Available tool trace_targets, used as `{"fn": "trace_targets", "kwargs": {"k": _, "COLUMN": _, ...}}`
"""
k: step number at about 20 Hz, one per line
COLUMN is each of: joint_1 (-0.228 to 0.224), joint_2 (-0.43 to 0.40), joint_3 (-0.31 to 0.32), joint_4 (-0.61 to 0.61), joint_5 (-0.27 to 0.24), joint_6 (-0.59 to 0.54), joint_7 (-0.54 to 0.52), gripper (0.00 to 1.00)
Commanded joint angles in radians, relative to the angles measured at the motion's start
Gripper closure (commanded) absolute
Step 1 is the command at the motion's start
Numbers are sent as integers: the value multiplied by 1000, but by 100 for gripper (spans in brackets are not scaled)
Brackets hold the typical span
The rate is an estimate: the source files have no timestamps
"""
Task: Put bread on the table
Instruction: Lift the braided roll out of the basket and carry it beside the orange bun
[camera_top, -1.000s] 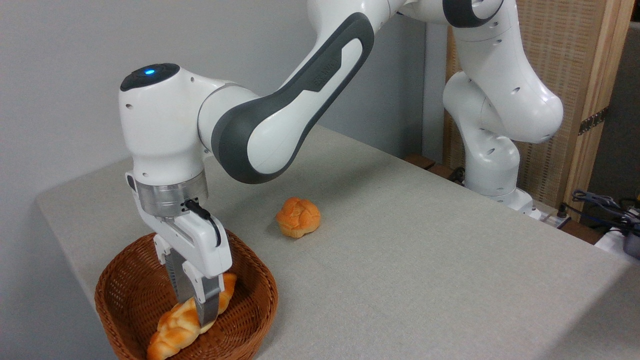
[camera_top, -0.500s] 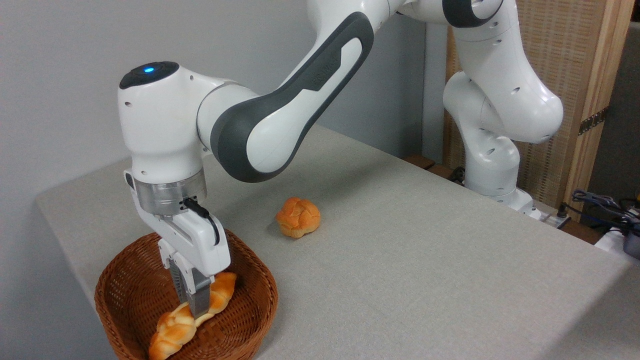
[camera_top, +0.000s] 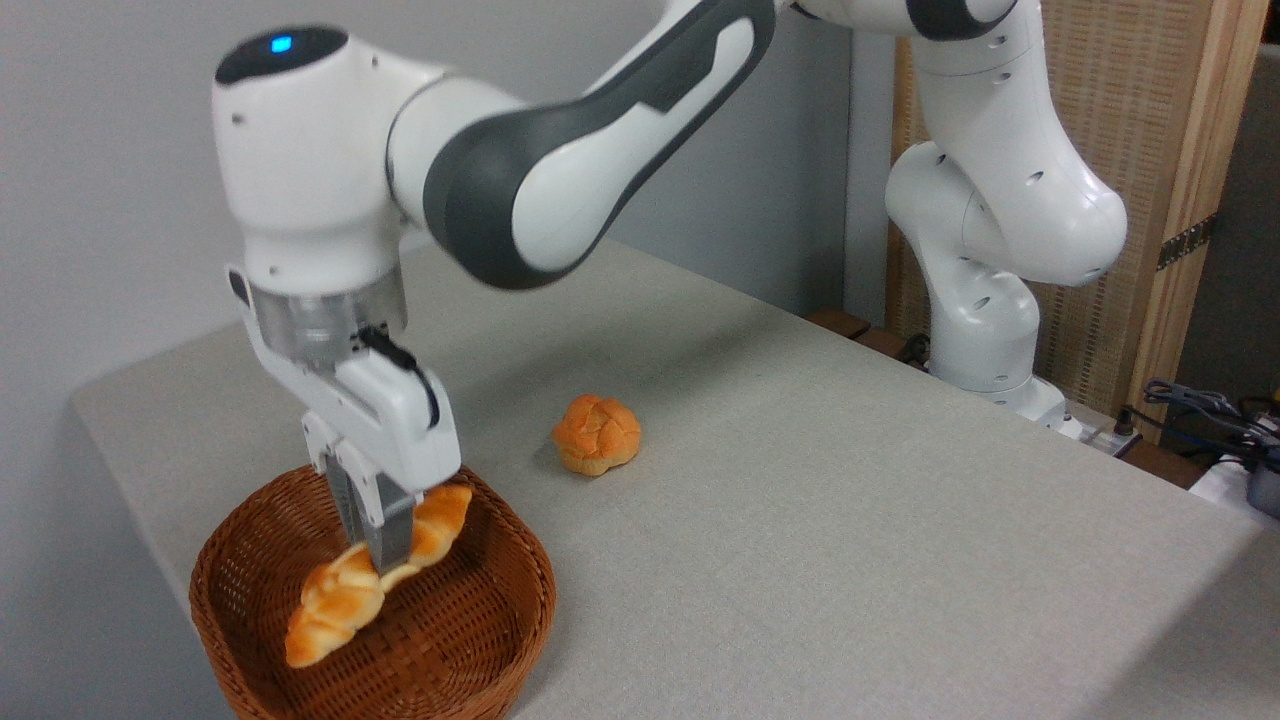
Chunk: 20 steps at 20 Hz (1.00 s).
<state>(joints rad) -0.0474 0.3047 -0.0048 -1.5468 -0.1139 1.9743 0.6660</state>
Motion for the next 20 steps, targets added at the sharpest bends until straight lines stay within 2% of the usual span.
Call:
{"fn": "trace_targets", "kwargs": {"k": 1, "joint_1": -2, "joint_2": -79, "joint_3": 40, "joint_4": 1, "joint_5": -50, "joint_6": -70, "joint_7": 46, "gripper": 97}}
{"fn": "trace_targets", "kwargs": {"k": 2, "joint_1": 3, "joint_2": -88, "joint_3": 40, "joint_4": 1, "joint_5": -46, "joint_6": -90, "joint_7": 53, "gripper": 97}}
{"fn": "trace_targets", "kwargs": {"k": 6, "joint_1": 11, "joint_2": -151, "joint_3": 42, "joint_4": -24, "joint_5": -38, "joint_6": -196, "joint_7": 197, "gripper": 94}}
{"fn": "trace_targets", "kwargs": {"k": 8, "joint_1": 12, "joint_2": -209, "joint_3": 43, "joint_4": -73, "joint_5": -33, "joint_6": -233, "joint_7": 233, "gripper": 93}}
{"fn": "trace_targets", "kwargs": {"k": 11, "joint_1": 15, "joint_2": -298, "joint_3": 42, "joint_4": -178, "joint_5": 22, "joint_6": -233, "joint_7": 265, "gripper": 89}}
{"fn": "trace_targets", "kwargs": {"k": 13, "joint_1": 14, "joint_2": -344, "joint_3": 32, "joint_4": -249, "joint_5": 36, "joint_6": -227, "joint_7": 282, "gripper": 89}}
{"fn": "trace_targets", "kwargs": {"k": 17, "joint_1": 14, "joint_2": -459, "joint_3": 20, "joint_4": -412, "joint_5": 39, "joint_6": -213, "joint_7": 334, "gripper": 88}}
{"fn": "trace_targets", "kwargs": {"k": 20, "joint_1": 12, "joint_2": -512, "joint_3": 20, "joint_4": -493, "joint_5": 39, "joint_6": -201, "joint_7": 368, "gripper": 85}}
